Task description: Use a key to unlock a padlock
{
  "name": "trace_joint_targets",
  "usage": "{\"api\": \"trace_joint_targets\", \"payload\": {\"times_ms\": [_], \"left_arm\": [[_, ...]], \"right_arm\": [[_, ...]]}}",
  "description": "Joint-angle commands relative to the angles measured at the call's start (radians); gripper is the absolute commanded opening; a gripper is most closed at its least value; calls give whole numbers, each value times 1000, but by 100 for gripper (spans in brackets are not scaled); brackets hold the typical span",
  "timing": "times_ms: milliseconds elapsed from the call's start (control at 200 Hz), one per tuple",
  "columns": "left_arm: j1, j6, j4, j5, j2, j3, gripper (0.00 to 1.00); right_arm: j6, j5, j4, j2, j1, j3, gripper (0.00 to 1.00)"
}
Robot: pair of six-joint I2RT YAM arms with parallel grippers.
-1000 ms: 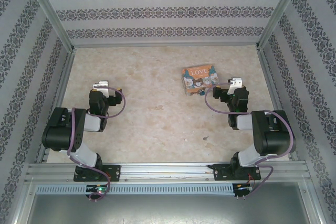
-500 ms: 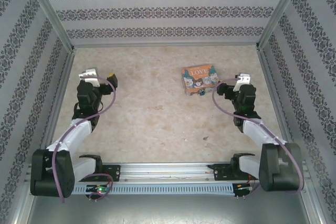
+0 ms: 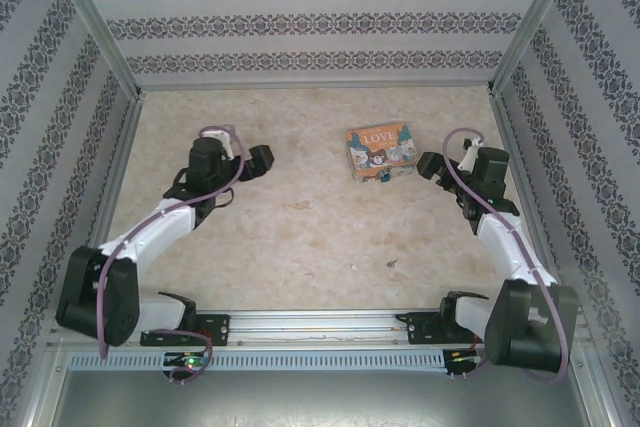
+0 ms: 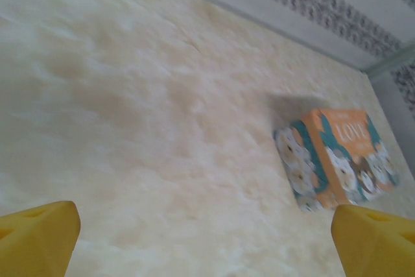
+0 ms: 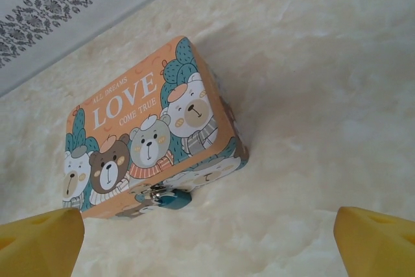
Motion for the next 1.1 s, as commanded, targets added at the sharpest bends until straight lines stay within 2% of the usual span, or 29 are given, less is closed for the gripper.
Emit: {"api": "trace_joint_targets", "payload": {"times_ms": [0,220,380,600,869,1094], "left_arm": [[-77,-92,48,24,94,67,99],[-177,-189,145,98,370,248,100],[-228,-228,135,161,560,423,100],[-260,-267,117,215,736,597,100],[-291,-282,73,258,851,740,100],[-295,-289,80,281,849,759,100]], "right_arm": [[34,-73,-8,85,-9,83,98],[38,-118,35,320,-11,244,98],[62,-148,60,453,-7,330,98],[54,-186,57,572,13,405,98],[40,-300,51,662,45,467,98],[33,-336,45,643,67,443,99]]}}
